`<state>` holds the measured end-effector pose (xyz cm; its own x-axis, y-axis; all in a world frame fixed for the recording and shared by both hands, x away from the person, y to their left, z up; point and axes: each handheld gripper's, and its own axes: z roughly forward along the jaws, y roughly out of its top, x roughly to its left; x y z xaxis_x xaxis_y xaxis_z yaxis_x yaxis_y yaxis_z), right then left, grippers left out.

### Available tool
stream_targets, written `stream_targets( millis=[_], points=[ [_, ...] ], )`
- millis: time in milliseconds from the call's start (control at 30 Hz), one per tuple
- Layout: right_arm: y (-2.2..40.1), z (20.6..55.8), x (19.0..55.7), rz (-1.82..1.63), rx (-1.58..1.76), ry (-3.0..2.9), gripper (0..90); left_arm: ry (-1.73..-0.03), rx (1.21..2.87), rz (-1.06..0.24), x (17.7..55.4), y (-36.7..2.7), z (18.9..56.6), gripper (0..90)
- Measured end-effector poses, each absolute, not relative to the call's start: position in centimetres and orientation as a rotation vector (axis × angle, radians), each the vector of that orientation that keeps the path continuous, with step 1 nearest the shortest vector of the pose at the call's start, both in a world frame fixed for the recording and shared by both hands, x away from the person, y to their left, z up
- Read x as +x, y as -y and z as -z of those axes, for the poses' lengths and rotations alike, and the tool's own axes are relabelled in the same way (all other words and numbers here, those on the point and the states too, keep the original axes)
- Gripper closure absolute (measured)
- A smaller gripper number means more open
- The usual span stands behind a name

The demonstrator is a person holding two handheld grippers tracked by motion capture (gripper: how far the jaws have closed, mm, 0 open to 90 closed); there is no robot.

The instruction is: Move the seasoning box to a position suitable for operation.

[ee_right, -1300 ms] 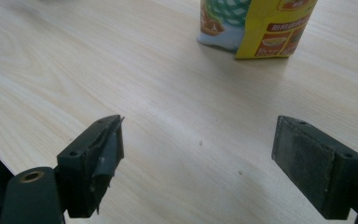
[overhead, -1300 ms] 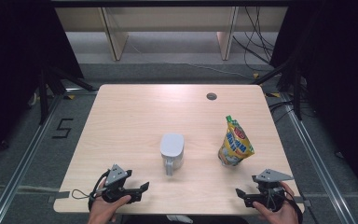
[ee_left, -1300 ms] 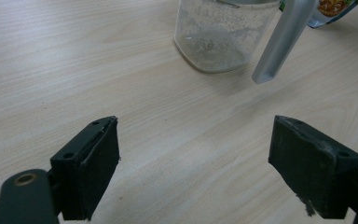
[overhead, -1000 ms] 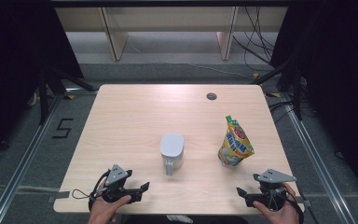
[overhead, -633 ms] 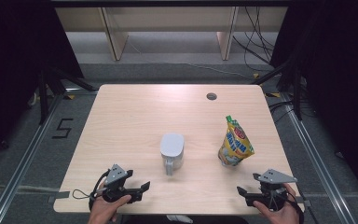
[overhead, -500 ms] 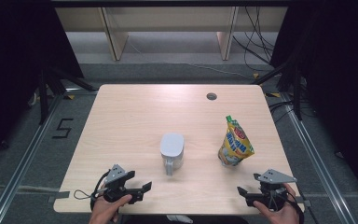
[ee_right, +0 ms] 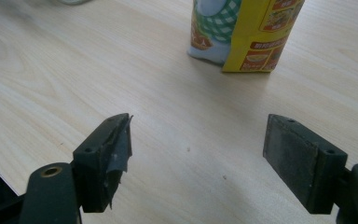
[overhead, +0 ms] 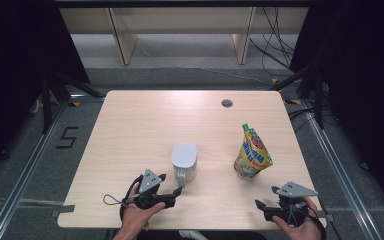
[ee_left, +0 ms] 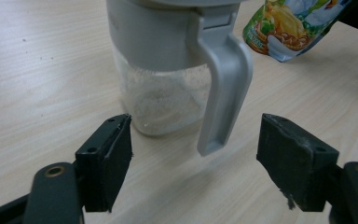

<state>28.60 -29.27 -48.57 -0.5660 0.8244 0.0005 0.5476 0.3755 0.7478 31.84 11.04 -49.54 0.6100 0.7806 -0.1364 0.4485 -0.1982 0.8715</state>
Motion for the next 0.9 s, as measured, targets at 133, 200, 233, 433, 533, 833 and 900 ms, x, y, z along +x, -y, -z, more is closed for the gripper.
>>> stream_targets(
  millis=[133,200,233,433,533,833,900],
  points=[
    [29.3,48.5,28.6,-1.020,1.205,-2.260,23.2,-0.992,1.842,-0.405,32.1,-10.6,49.5,34.6],
    [29.2,48.5,28.4,-1.023,1.245,-2.259,23.1,-0.989,1.842,-0.403,32.1,-10.2,49.5,38.3],
    [29.3,48.5,28.6,-1.029,1.200,-2.263,23.0,-0.982,1.850,-0.413,32.1,-10.0,49.6,40.0],
    [29.2,48.6,28.6,-1.012,1.214,-2.290,22.6,-0.959,1.877,-0.475,32.5,-9.0,49.6,50.3],
    [29.2,48.6,28.7,-1.005,1.200,-2.282,22.6,-0.971,1.874,-0.464,32.6,-9.1,49.6,54.5],
    [29.2,48.7,28.8,-1.007,1.204,-2.306,22.2,-0.884,1.908,-0.502,32.7,-9.0,49.5,68.6],
    [29.1,48.8,28.8,-1.006,1.209,-2.316,22.2,-0.850,1.932,-0.510,33.1,-9.7,49.4,68.5]
  ],
)
